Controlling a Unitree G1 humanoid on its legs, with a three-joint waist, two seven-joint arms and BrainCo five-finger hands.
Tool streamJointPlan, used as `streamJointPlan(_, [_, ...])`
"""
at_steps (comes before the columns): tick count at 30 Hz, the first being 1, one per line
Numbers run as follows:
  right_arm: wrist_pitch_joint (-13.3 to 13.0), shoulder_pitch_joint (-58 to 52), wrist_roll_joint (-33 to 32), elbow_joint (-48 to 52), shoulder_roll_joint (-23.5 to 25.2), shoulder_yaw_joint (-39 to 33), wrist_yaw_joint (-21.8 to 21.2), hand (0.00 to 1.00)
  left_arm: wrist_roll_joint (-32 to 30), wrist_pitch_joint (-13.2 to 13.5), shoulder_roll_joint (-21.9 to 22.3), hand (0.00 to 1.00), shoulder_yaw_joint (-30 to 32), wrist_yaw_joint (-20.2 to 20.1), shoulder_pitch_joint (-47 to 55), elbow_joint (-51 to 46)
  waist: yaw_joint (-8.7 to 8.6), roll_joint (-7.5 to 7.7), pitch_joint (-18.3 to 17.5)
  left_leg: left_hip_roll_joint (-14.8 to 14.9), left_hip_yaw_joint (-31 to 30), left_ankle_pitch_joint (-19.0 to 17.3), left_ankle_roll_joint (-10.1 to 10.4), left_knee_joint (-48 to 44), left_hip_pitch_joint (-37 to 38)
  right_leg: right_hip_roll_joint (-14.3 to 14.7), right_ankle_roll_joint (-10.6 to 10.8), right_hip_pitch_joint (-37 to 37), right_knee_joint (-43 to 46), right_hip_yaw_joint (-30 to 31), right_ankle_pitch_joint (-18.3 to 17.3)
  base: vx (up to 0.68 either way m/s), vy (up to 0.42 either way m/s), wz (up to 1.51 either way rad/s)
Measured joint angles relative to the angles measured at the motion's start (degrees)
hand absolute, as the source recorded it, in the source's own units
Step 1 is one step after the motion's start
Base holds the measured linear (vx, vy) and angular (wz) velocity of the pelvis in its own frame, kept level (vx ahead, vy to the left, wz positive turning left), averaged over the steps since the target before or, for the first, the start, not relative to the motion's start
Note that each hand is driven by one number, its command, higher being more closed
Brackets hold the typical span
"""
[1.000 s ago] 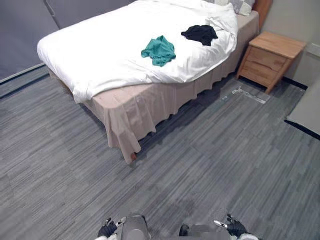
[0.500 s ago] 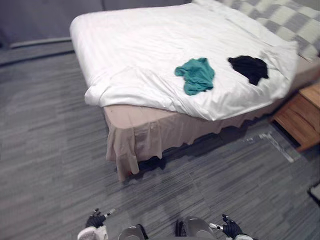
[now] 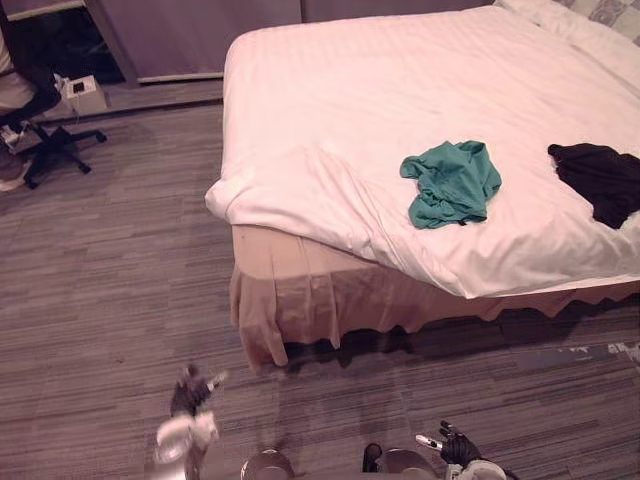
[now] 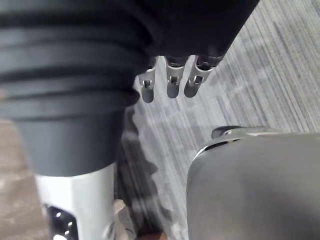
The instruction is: Tidy the bed and pick cloth on bed and put in laundry
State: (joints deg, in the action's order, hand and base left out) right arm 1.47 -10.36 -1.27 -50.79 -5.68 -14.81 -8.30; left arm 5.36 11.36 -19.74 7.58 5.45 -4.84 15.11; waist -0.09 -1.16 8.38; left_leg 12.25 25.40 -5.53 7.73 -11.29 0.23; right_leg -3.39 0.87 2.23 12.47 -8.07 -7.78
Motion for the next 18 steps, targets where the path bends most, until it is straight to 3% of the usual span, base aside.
streamJointPlan(2, [0.0,-1.1,-1.1,0.0,-0.5,1.9,0.5,0.00,-0.9,1.1,-2.6,0.00,-0.7,0.9,-3.9,-5.8,-0.16,0.21,-0.1,0.4,-2.7,-0.2,-0.4,-5.0,-2.7,0.0,0.0,-0.4,-1.0,0.1,0.9,-0.04,-0.015,0.05])
streamJointPlan(5, [0.1,-1.5,-1.1,0.0,-0.9,2.1,0.7,0.00,-1.0,2.9,-8.0,0.00,-0.7,1.3,-8.6,-10.9,-0.25,-0.20,-1.1,0.5,-1.1,-0.9,-1.3,-2.2,-0.6,0.5,0.0,0.2,0.2,1.9,0.8,-0.08,0.041,-0.28])
streamJointPlan(8, [0.7,-1.6,-1.1,0.2,-0.7,2.1,2.1,0.00,0.1,4.1,-11.5,0.00,-1.0,1.6,-14.2,-11.1,-0.82,0.11,-1.3,0.1,1.0,-1.1,-1.0,1.7,2.2,0.6,0.2,1.3,2.3,2.9,0.4,-0.08,0.024,-0.26])
streamJointPlan(10, [1.2,-2.3,-1.2,0.4,0.3,1.7,2.2,0.00,1.0,4.5,-13.9,0.00,-3.2,1.9,-20.0,-8.8,-1.07,1.35,-1.9,-0.2,2.3,-1.1,-0.8,2.5,3.0,0.4,0.4,1.9,3.6,4.3,0.2,-0.14,0.018,-0.25])
streamJointPlan(15, [0.1,-2.6,-1.7,0.6,1.0,2.0,2.2,0.00,-2.5,2.1,-14.8,0.00,-9.3,2.6,-31.0,1.2,-2.16,3.22,-1.5,-0.2,4.7,-1.0,-0.4,2.5,0.0,0.2,1.4,6.0,2.7,6.4,1.5,-0.14,0.020,-0.22])
streamJointPlan(18, [-1.5,0.0,-3.8,0.8,0.9,2.5,2.4,0.00,-8.2,-2.1,-14.9,0.00,-12.1,5.8,-38.9,8.1,-3.10,4.20,2.1,-0.2,5.9,0.3,-1.7,2.0,-5.4,0.1,2.1,10.6,-0.2,7.2,5.6,-0.12,0.030,-0.16])
